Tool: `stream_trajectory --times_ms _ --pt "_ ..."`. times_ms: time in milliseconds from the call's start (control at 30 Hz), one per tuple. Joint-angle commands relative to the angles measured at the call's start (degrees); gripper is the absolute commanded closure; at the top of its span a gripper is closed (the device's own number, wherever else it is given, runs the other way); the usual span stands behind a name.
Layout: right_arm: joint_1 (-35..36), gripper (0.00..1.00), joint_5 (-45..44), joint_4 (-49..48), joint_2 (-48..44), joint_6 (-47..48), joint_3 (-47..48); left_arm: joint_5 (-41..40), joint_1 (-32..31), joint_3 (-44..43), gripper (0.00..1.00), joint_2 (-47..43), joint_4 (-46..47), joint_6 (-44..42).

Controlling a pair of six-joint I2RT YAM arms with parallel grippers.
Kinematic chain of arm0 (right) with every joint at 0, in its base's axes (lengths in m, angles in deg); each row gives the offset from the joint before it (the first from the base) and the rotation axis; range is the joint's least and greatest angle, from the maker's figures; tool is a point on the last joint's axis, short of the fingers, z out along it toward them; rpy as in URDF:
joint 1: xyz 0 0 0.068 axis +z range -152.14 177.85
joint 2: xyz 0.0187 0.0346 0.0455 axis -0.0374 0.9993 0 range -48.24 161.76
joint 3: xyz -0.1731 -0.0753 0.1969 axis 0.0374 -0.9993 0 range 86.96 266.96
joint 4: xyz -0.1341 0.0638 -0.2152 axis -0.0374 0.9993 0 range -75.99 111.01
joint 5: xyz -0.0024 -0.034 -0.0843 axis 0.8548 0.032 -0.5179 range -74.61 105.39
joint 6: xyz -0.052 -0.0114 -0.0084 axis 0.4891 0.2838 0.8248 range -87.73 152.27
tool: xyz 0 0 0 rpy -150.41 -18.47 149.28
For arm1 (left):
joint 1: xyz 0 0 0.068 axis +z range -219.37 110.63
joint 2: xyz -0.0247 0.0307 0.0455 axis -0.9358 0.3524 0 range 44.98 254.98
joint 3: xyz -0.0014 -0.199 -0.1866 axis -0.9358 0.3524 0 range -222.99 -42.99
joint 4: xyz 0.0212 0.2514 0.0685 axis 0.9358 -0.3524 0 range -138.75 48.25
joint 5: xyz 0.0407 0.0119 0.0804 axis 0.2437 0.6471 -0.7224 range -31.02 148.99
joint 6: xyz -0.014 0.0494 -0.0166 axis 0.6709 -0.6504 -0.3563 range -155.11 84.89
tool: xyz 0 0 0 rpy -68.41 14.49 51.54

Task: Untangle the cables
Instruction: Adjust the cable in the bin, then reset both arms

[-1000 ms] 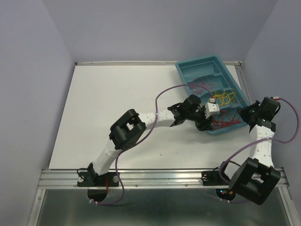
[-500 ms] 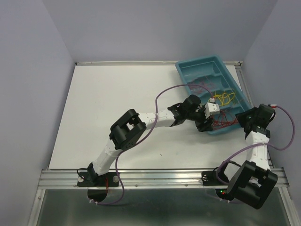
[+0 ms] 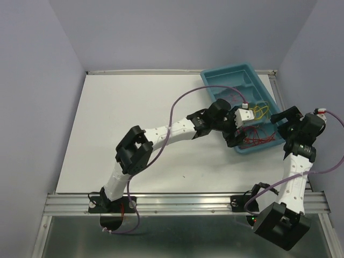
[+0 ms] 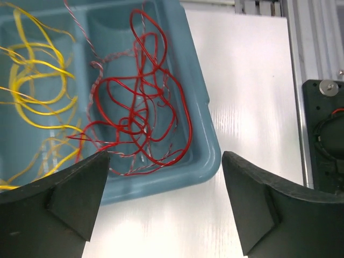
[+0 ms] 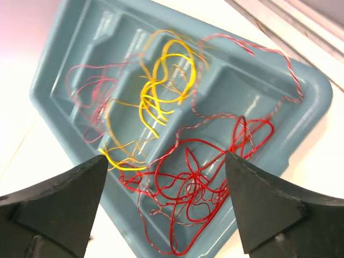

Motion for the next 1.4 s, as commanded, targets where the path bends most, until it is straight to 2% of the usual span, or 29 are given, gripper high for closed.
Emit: stream_trajectory --times_ms 0,67,167,233,267,300,333,367,433,500,533,600,667,733,833,900,967,1167,1367 --pt "0.1 0.00 5.6 -0.7 -2.8 5.4 4.5 -3.5 0.8 -5.0 0.01 -12.1 -2.4 -1.6" --pt "0.2 0.00 8.4 -2.2 -6.0 7.8 3.4 -7.1 1.6 -4.4 0.01 -16.5 -3.1 -1.8" --pt "0.1 0.00 14.6 -9.8 -14.2 8.0 -2.8 -12.4 4.9 2.9 0.01 -25.1 -2.8 -1.4" --pt "0.1 0.00 18.1 -17.4 -18.3 6.3 -6.7 -15.8 7.3 12.3 0.01 -33.6 0.6 -0.5" --pt "0.1 0.00 19.8 -22.2 -22.4 4.1 -10.4 -18.7 10.8 15.8 0.01 -37.0 1.7 -0.1" --pt "0.1 0.00 21.5 -24.6 -24.1 3.0 -12.6 -19.6 12.8 22.9 0.01 -40.4 4.3 0.2" --pt "0.1 0.00 24.7 -26.7 -25.7 1.4 -14.4 -19.6 15.7 26.4 0.01 -47.6 5.4 0.4" --pt "0.1 0.00 25.9 -31.4 -27.6 -0.2 -18.2 -19.8 20.4 32.6 0.01 -51.2 6.2 0.5" --pt "0.2 0.00 29.1 -37.8 -27.8 -6.7 -20.7 -20.6 25.1 39.0 0.01 -61.4 8.4 0.1" --pt "0.2 0.00 33.4 -46.3 -25.9 -10.5 -21.9 -22.0 29.3 47.1 0.01 -67.4 9.1 -2.7" --pt "0.4 0.00 33.3 -45.4 -25.4 -10.5 -20.6 -22.8 30.0 49.4 0.01 -72.2 8.9 -3.6" --pt "1.2 0.00 31.1 -39.3 -24.6 -6.5 -18.0 -24.6 31.6 55.2 0.01 -76.2 8.8 -5.0" --pt "2.0 0.00 30.8 -38.4 -25.6 -5.6 -15.8 -24.6 34.2 58.9 0.01 -80.6 10.1 -4.9" --pt "2.2 0.00 31.0 -37.7 -26.5 -5.0 -15.0 -23.8 37.1 64.5 0.01 -82.7 13.2 -4.2" --pt "2.8 0.00 30.1 -28.5 -23.2 3.5 -11.3 -21.9 40.4 70.3 0.01 -81.5 19.1 -2.6" --pt "8.2 0.00 30.3 -32.4 -20.4 3.0 -13.8 -19.3 44.0 70.0 0.01 -80.6 19.1 -1.5" --pt "12.9 0.00 25.9 -29.7 -21.7 5.4 -13.6 -16.7 47.2 70.4 0.01 -81.0 19.3 0.7" --pt "14.0 0.00 30.5 -32.1 -26.0 3.7 -15.4 -17.8 48.0 73.3 0.01 -81.7 21.9 1.4" --pt "14.0 0.00 27.1 -25.2 -30.5 6.1 -15.0 -17.6 48.1 73.4 0.01 -80.2 22.5 1.2"
